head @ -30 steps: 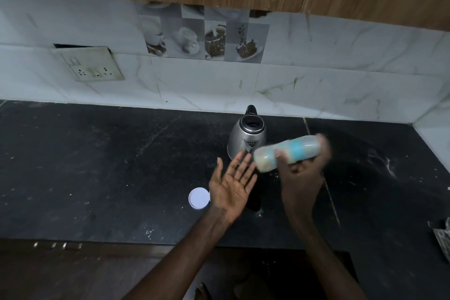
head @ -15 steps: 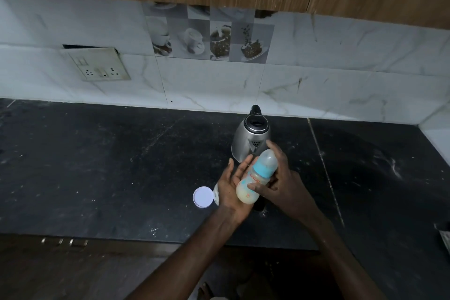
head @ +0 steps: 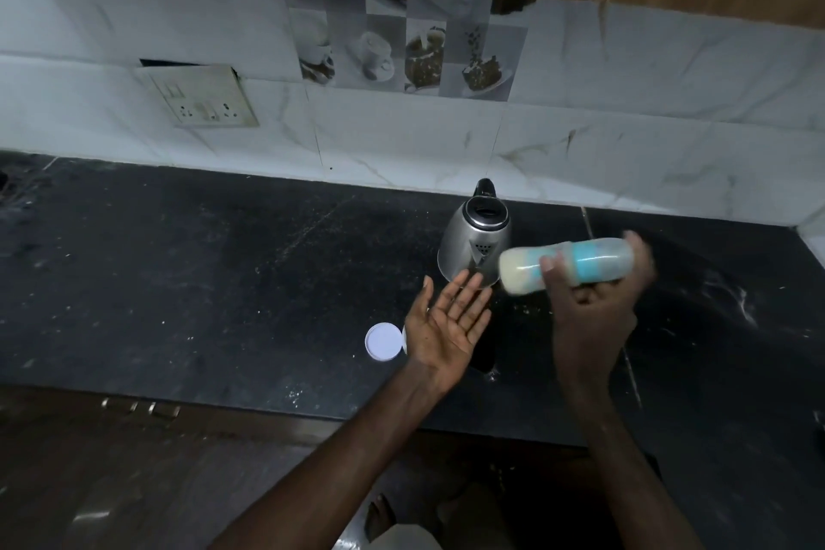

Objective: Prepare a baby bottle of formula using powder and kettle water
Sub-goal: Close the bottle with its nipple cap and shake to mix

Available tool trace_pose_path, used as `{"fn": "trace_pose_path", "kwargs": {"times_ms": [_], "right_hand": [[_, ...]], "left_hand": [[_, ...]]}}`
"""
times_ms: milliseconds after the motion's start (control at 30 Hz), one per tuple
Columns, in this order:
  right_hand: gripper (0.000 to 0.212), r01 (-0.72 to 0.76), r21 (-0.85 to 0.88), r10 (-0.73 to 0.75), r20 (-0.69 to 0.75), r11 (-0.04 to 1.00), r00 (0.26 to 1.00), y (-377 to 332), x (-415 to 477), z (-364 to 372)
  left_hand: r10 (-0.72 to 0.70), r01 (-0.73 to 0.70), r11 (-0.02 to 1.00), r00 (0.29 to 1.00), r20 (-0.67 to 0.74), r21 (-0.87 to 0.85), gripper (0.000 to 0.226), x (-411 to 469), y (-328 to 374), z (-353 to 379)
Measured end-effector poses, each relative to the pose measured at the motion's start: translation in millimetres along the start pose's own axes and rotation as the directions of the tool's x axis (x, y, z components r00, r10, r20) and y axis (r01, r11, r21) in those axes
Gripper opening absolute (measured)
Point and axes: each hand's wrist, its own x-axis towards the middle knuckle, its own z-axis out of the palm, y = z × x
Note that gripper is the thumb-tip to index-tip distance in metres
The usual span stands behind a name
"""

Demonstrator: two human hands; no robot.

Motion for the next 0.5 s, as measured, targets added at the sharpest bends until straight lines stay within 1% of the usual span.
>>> {"fn": "trace_pose_path", "kwargs": {"times_ms": [33,67,100,133,167,200,300,333,400,500], "right_hand": [[0.089,-0.007,0.034,0.007,0.0,0.999,1.0,-4.7,-3.0,1.0],[0.09,0.021,-0.021,-0.018,0.111,1.0,0.994,-6.6,-10.5,2.5],[0.092,0.058,-0.099,-0.026,0.292,0.993,0.956,-5.9,-19.6,5.4],[0.095,0.091,-0.159,-0.011,0.447,0.983,0.894,-4.1,-28.2,8.1],[0.097,0.095,-0.174,0.015,0.54,0.98,0.842,-1.1,-34.0,8.4],[0.099,0.084,-0.155,0.023,0.585,0.984,0.811,5.8,-35.5,7.5],[0.109,0.005,-0.085,0.053,0.666,0.996,0.744,16.6,-25.8,2.2],[0.109,-0.01,-0.061,0.049,0.68,0.998,0.731,18.5,-24.4,0.3],[0.104,-0.056,-0.002,0.043,0.673,0.998,0.739,20.9,-25.1,-2.5],[0.098,-0.029,-0.014,0.031,0.645,0.999,0.763,10.9,-22.4,-7.5]], "left_hand": [[0.004,-0.004,1.0,1.0,-0.007,-0.008,0.063,-1.6,-0.3,0.3],[-0.004,0.003,0.999,1.0,-0.014,-0.034,0.063,-2.6,-1.0,1.8],[-0.015,0.014,0.998,1.0,-0.014,-0.064,0.063,-3.1,-1.6,3.4],[-0.024,0.023,0.997,1.0,-0.011,-0.078,0.063,-4.5,-2.3,3.6],[-0.03,0.029,0.996,1.0,-0.003,-0.081,0.063,-6.2,-2.4,3.6],[-0.033,0.033,0.996,0.999,0.007,-0.077,0.063,-7.6,-2.5,3.0],[-0.048,0.05,0.997,0.998,0.032,-0.066,0.064,-14.3,-2.6,3.6],[-0.048,0.05,0.997,0.998,0.031,-0.056,0.064,-16.3,-3.4,4.5],[-0.054,0.054,0.998,0.998,0.016,-0.043,0.064,-17.2,-6.0,7.1],[-0.055,0.055,0.997,0.998,-0.003,-0.058,0.064,-15.5,-10.9,8.8]]}}
